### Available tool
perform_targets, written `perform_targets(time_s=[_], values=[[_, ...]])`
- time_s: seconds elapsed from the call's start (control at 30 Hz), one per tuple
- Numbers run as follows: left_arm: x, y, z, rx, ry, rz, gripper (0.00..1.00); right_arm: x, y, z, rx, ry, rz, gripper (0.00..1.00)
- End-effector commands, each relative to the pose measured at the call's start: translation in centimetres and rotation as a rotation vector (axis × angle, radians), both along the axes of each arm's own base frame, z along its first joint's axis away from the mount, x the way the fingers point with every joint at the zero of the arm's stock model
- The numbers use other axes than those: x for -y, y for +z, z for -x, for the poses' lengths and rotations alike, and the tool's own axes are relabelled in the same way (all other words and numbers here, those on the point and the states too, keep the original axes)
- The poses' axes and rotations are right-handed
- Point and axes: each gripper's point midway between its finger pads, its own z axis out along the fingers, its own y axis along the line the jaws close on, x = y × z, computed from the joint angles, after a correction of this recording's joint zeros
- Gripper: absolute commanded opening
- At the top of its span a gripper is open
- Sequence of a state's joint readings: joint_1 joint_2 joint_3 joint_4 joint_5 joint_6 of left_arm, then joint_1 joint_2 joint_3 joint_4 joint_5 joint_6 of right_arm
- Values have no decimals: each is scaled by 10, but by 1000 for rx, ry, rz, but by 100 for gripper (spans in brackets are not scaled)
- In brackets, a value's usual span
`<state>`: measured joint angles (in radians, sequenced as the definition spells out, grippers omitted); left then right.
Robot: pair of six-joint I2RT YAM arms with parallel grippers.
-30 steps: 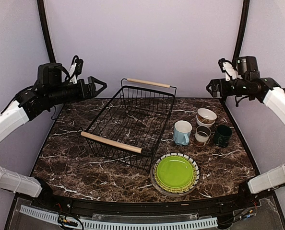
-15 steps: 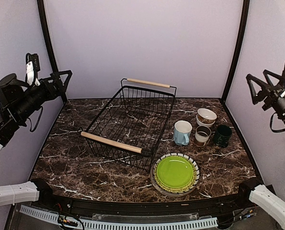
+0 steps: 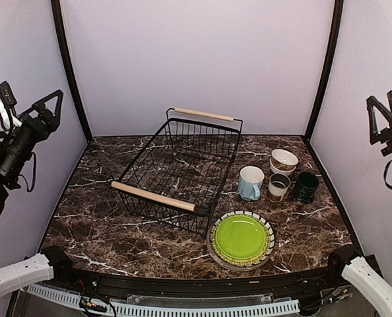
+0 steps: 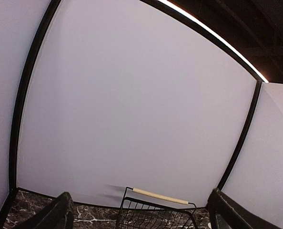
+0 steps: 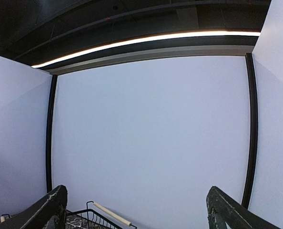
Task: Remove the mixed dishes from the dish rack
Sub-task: Reset both arms
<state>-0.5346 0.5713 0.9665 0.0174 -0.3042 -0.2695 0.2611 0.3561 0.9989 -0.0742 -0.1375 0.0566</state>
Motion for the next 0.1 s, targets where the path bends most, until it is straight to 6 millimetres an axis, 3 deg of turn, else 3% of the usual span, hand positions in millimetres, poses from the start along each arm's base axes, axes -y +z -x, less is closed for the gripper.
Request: perform_targets(time_s=[0.0, 0.07], values=[[-4, -4, -5, 0, 39, -8, 98, -5, -1, -4, 7, 20, 5, 98], [-4, -5, -5, -3, 36, -5, 98, -2, -4, -8, -13, 3, -7, 99]])
